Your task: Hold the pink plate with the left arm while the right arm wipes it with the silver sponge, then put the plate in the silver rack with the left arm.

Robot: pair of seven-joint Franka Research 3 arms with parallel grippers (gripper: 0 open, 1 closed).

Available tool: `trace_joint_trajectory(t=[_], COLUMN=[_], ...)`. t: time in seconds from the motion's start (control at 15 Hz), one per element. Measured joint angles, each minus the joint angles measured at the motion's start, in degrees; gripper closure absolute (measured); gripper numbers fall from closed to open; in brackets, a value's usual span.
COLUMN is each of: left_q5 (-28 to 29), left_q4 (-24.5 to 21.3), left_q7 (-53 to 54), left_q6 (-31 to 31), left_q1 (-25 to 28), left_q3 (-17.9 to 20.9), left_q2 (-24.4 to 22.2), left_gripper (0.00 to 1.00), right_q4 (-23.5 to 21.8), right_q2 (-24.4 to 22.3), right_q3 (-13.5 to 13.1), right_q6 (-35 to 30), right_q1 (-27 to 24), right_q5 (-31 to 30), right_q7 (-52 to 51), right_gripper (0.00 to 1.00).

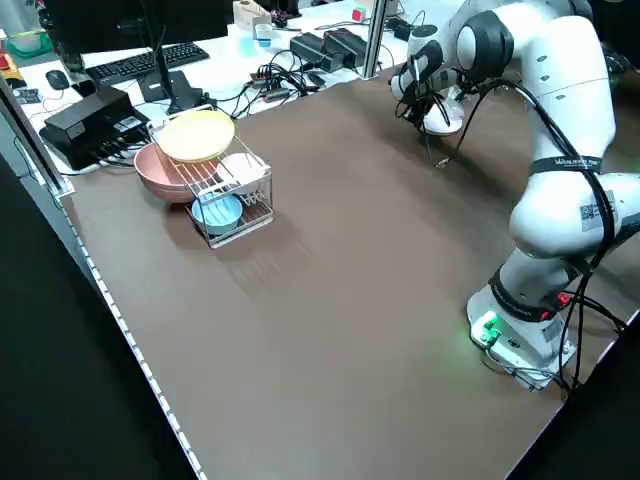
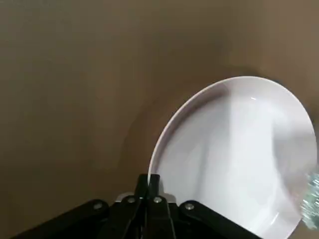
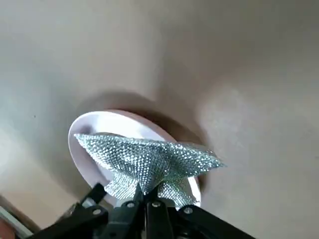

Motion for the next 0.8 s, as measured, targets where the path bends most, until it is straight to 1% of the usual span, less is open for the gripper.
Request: trace_joint_trajectory(t=[0.13,0.4,0.67,0.8], left_q5=[0.0,0.0,0.0,0.0], left_q4=[0.0,0.0,0.0,0.0], left_q7=[0.0,0.0,0.0,0.0], left_q6=[0.0,0.01,0.02,0.02], left_q1=[0.0,0.0,0.0,0.0], left_q3=[0.0,0.0,0.0,0.0], left_q2=[0.0,0.0,0.0,0.01], left_gripper=[0.98,0.98,0.98,0.98], right_q4=[1.14,1.88,2.74,4.0], right_q2=[1.57,3.81,4.95,5.73], right_q3=[-0.01,0.0,-0.01,-0.13], right_q6=[1.14,6.66,7.19,7.77], right_q1=[0.91,4.0,6.73,8.03], right_q5=[0.0,0.01,0.02,0.02], right_q7=[0.81,1.24,1.67,3.39], right_gripper=[0.97,0.98,0.98,0.98])
